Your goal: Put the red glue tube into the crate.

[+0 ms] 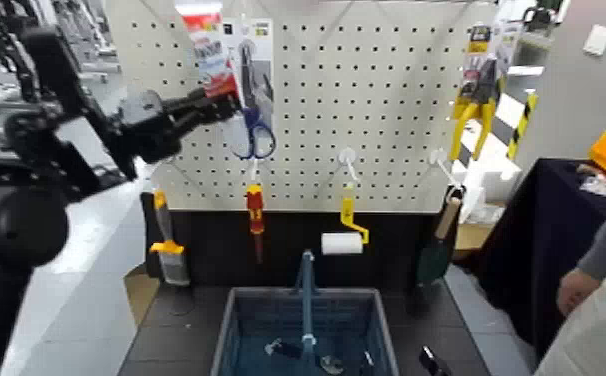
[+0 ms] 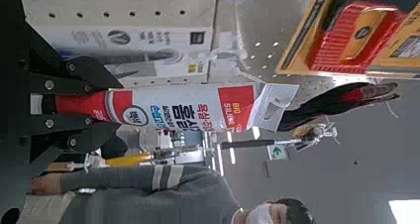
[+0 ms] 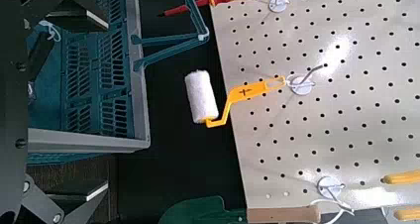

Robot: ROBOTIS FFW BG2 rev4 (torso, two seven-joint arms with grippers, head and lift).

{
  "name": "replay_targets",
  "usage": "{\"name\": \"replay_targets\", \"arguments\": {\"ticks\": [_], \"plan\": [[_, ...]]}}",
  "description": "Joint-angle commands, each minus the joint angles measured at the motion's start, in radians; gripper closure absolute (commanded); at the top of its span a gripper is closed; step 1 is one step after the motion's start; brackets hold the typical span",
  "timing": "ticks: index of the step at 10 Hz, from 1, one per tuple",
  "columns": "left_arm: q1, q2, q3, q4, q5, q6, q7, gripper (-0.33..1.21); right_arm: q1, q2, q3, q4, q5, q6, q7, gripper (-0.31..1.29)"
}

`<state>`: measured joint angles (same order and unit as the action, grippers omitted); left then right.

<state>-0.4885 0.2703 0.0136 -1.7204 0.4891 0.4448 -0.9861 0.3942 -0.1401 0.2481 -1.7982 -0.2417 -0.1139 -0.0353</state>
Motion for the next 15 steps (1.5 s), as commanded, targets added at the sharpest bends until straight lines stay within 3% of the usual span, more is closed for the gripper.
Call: {"name": "replay_targets", "arguments": {"ticks": [1, 7, 15], "plan": [[0.082, -0.034, -0.030, -0.013, 0.045, 0.031, 0.014, 1.19, 0.000, -0.001, 0.000, -0.003, 0.001, 0.005, 0.000, 0.18], [0.246, -0.054, -0.043, 0.007, 0.039, 0.114, 0.037, 1.19, 0.002, -0.004, 0.000, -0.007, 0.001, 0.014, 0.000, 0.18], [0.318, -0.094, -0.050, 0.216, -0.086, 0.121, -0.046, 1.19, 0.002, -0.006, 0.002, -0.009, -0.004, 0.022, 0.002, 0.18]]}}
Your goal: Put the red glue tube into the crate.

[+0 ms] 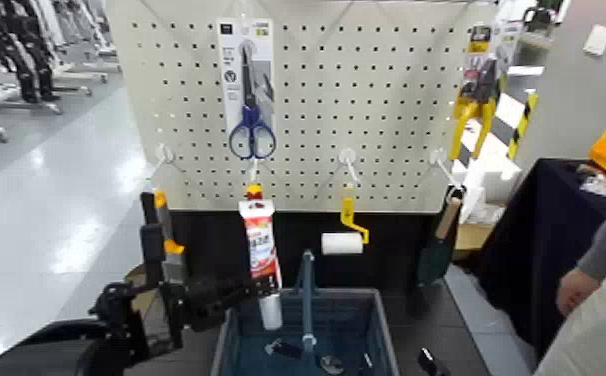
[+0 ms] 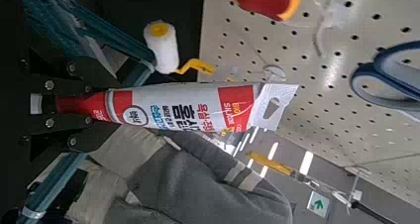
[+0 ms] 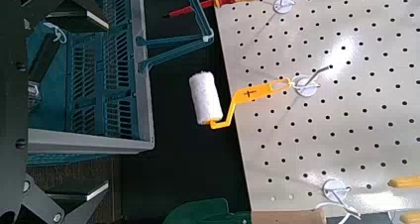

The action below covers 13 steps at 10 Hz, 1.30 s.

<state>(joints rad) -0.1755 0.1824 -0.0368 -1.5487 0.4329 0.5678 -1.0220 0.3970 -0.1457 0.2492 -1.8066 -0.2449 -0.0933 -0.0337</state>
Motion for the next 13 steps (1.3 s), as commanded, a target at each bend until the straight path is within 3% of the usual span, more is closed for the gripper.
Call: {"name": "replay_targets", "arguments": {"ticks": [1, 7, 12, 13], "plan": [[0.005, -0.006, -0.006, 0.058, -0.059, -0.002, -0.013, 1.19, -0.001, 0.000, 0.001, 0.001, -0.001, 0.001, 0.000, 0.18], [0.001, -0.021, -0.046, 0.160, -0.166, -0.016, -0.024, 1.19, -0.003, -0.003, 0.002, 0.003, -0.008, 0.003, 0.005, 0.18], [-0.002, -0.021, -0.052, 0.173, -0.229, -0.009, -0.027, 1.19, -0.004, -0.005, 0.002, 0.004, -0.013, 0.004, 0.006, 0.18], [-0.002, -0.023, -0.046, 0.171, -0.227, -0.009, -0.026, 1.06, -0.004, -0.005, 0.004, 0.004, -0.014, 0.004, 0.008, 0.18]]}}
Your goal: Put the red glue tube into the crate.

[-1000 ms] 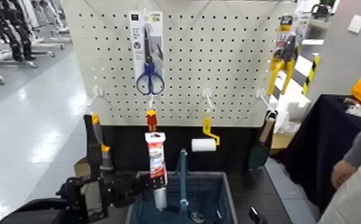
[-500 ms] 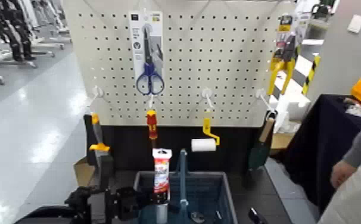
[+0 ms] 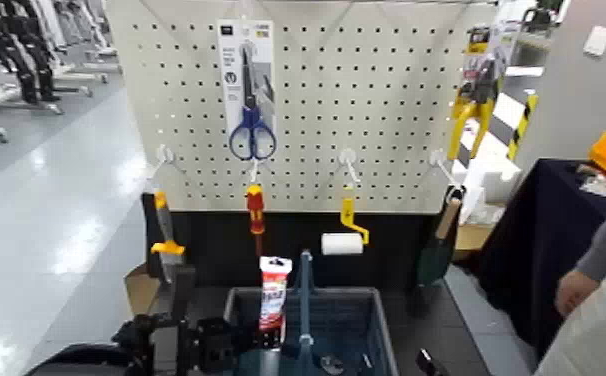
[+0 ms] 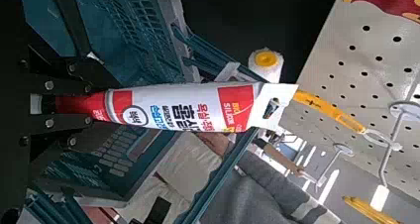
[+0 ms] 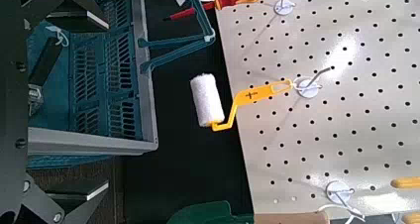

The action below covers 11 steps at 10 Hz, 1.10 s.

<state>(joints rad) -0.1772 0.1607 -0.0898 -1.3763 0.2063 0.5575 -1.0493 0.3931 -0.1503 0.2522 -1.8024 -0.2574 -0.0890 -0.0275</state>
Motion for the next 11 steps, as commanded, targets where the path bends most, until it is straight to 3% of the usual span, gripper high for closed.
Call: {"name": "replay_targets", "arguments": {"ticks": [1, 3, 4, 5, 11], "plan": [[0.001, -0.001, 0.012, -0.004, 0.011, -0.027, 0.008, 0.52, 0.000, 0.000, 0.001, 0.000, -0.002, 0.003, 0.003, 0.18], [-0.001, 0.003, 0.019, -0.018, 0.058, -0.071, 0.031, 0.26, -0.005, -0.002, -0.001, 0.000, -0.005, 0.014, 0.014, 0.19], [-0.005, 0.003, 0.019, -0.026, 0.090, -0.073, 0.035, -0.20, -0.005, -0.003, -0.001, 0.000, -0.005, 0.015, 0.017, 0.20], [-0.010, 0.002, 0.022, -0.049, 0.090, -0.074, 0.031, -0.31, -0.005, -0.003, -0.001, 0.000, -0.005, 0.017, 0.017, 0.20], [0.002, -0.003, 0.039, -0.171, 0.113, -0.067, 0.068, -0.30, -0.005, -0.003, -0.018, 0.000, -0.005, 0.017, 0.026, 0.20]]}}
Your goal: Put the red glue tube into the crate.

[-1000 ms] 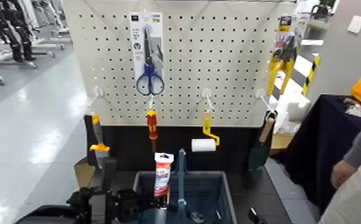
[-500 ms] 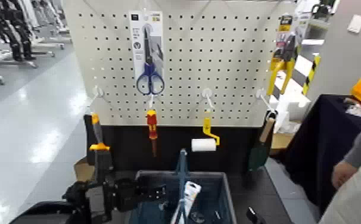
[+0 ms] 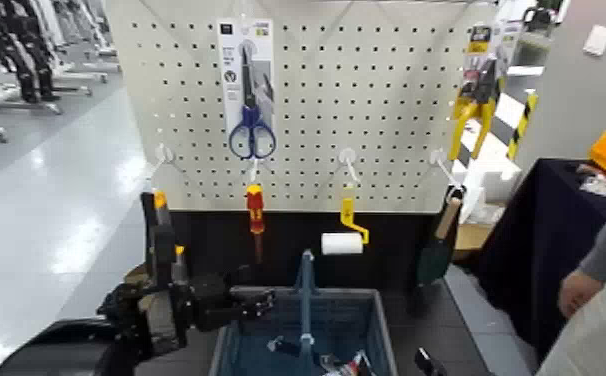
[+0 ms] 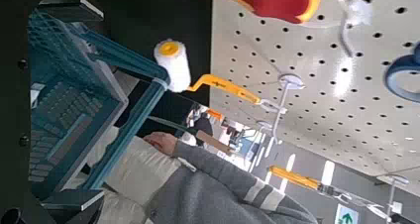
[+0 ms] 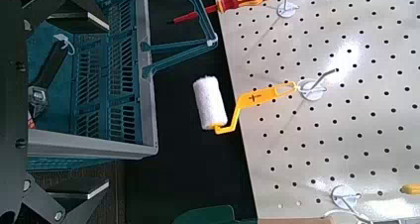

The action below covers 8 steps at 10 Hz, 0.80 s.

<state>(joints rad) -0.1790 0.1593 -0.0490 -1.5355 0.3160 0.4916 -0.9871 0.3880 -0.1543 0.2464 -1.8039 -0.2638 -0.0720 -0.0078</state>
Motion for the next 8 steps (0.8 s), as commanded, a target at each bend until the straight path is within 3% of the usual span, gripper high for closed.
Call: {"name": "replay_targets", "arguments": {"ticks": [1, 8], "plan": [[0.006, -0.003, 0.001, -0.021, 0.005, -0.001, 0.015, -0.30, -0.003, 0.001, -0.009, 0.001, 0.002, 0.001, 0.008, 0.20], [0.032, 0.000, 0.037, -0.075, 0.015, 0.005, 0.047, -0.25, -0.003, 0.006, -0.009, 0.001, 0.002, 0.009, 0.014, 0.20]]}}
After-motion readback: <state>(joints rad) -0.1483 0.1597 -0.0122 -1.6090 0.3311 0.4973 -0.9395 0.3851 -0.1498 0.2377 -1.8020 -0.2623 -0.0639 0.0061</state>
